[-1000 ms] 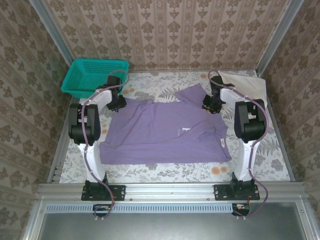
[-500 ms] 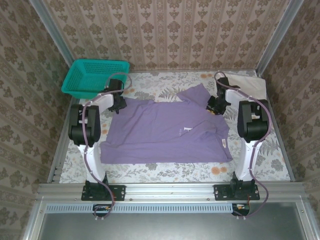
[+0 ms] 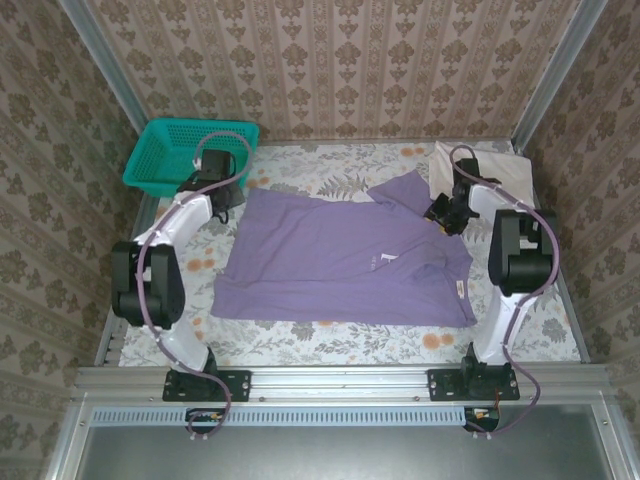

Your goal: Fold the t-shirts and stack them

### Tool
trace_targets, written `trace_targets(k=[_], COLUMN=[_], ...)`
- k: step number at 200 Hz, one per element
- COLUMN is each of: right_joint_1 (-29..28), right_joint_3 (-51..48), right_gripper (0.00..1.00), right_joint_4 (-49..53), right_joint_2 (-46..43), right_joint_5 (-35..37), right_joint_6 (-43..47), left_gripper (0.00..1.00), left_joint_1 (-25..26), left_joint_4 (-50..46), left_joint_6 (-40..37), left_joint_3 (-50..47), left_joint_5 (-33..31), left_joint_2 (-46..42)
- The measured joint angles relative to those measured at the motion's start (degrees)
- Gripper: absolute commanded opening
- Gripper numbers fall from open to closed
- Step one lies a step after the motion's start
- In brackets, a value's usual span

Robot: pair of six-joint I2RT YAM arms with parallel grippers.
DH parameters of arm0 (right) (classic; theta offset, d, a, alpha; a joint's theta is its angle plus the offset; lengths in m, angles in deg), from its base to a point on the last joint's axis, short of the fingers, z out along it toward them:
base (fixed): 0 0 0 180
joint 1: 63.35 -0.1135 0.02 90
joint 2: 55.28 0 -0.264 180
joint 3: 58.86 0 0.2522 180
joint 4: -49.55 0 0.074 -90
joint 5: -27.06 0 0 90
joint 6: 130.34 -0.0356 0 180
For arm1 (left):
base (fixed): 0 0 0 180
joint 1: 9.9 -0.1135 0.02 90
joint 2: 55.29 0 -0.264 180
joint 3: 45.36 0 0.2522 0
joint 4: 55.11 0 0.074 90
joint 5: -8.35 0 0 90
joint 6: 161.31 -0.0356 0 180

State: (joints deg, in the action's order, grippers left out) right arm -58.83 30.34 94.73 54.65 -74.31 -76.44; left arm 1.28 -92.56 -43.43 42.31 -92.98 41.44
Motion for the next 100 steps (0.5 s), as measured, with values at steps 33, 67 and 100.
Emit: trace_targets(k=[33,67,100], right_joint_1=[0.00,-0.70,-6.08], right_joint_3=[-9.18,-19.71,-29.29], right_gripper=[0.50,0.51,0.43], right_joint_4=[1.25,7.04,13.81], right_joint_2=[-16.20,-33.75,-43.47], right_joint_5=[0.63,-0.20,-3.04], right_joint_6=[-2.27,-3.67,-5.55], left_gripper=[0.44,0.43,0.38], left_joint_1=[2.45,6.82,7.89], left_joint_4=[-5.31,-13.57,-19.61], left_joint_6=[0.79,0.66,0.39], left_joint_3=[-0.96,-8.13,-17.88], left_joint_5=[3.30,8.50,14.88], left_joint_2=[-6.91,-14.75,-20.39])
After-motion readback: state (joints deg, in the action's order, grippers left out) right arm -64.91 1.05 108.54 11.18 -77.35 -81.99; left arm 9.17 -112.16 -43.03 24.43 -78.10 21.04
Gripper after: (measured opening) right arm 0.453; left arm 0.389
